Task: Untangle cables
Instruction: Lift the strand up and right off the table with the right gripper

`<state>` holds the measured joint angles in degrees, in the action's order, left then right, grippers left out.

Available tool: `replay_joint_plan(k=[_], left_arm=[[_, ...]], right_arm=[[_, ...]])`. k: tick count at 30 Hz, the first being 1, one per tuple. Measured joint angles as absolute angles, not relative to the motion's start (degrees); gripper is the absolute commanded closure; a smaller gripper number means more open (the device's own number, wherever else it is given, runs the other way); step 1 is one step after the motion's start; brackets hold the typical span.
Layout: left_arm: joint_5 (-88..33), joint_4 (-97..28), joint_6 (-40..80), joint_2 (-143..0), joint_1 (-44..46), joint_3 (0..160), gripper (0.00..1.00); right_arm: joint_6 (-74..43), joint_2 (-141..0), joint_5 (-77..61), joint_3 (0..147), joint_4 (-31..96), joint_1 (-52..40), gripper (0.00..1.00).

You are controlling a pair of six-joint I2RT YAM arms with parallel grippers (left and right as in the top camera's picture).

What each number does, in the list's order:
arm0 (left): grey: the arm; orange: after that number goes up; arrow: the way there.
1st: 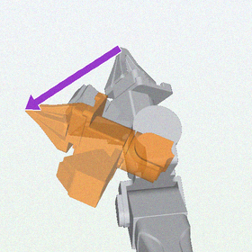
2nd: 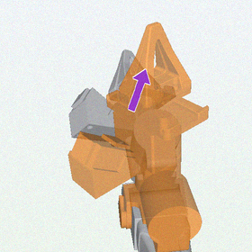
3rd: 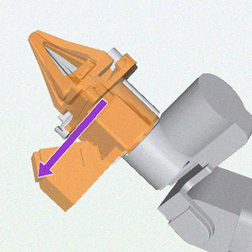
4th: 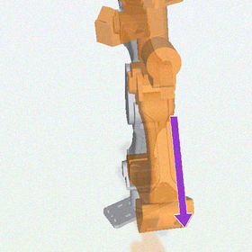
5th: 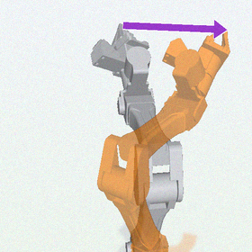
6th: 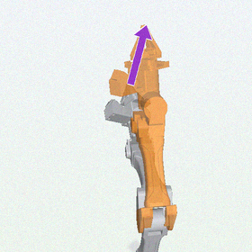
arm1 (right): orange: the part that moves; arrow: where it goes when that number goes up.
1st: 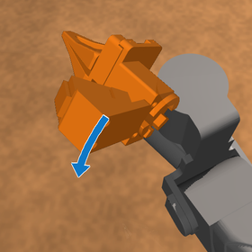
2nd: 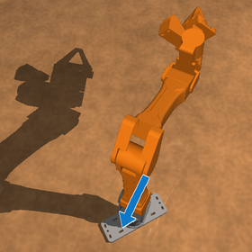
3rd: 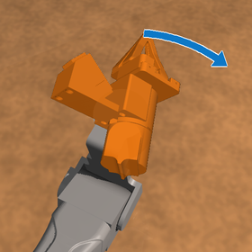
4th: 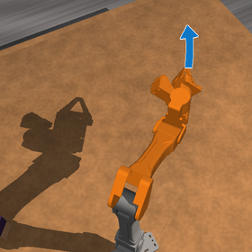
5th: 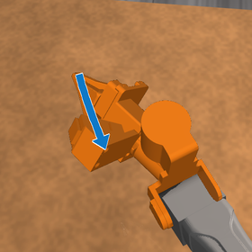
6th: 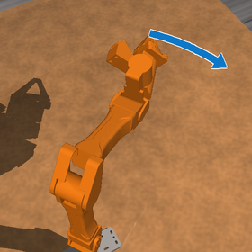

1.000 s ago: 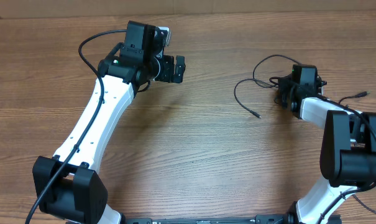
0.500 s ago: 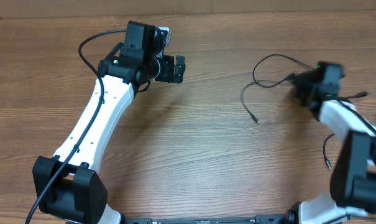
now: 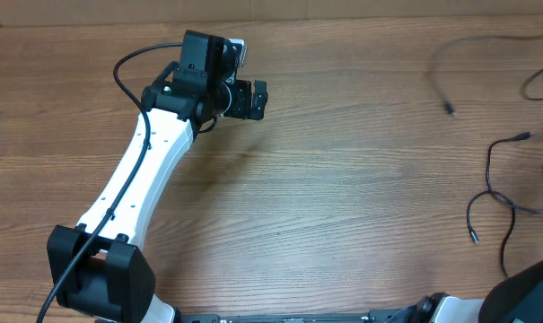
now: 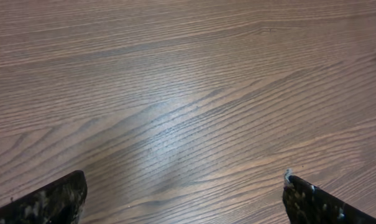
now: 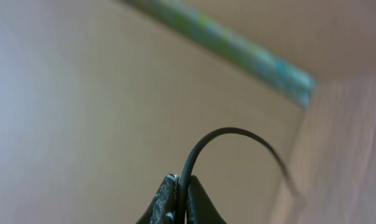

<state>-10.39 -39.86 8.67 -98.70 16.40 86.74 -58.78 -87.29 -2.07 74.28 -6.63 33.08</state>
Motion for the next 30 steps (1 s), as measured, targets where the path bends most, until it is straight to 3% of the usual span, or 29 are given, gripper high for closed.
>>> replay_joint_plan(k=[7,16,30], left_arm=[[-10.39,-39.88,8.67,-98.7,16.4,86.74,0.0],[-10.39,-39.88,8.67,-98.7,16.4,86.74,0.0],[-10.39,-39.88,8.67,-98.7,16.4,86.74,0.0]], right_arm=[[-58.46,-87.26,4.56,77.76,-7.94,37.12,0.96],[-54.89,-91.92,8.14,77.91,3.6,37.15,0.96],[-44.4,-104.97,-7.14,77.89,12.45,37.12,0.91]])
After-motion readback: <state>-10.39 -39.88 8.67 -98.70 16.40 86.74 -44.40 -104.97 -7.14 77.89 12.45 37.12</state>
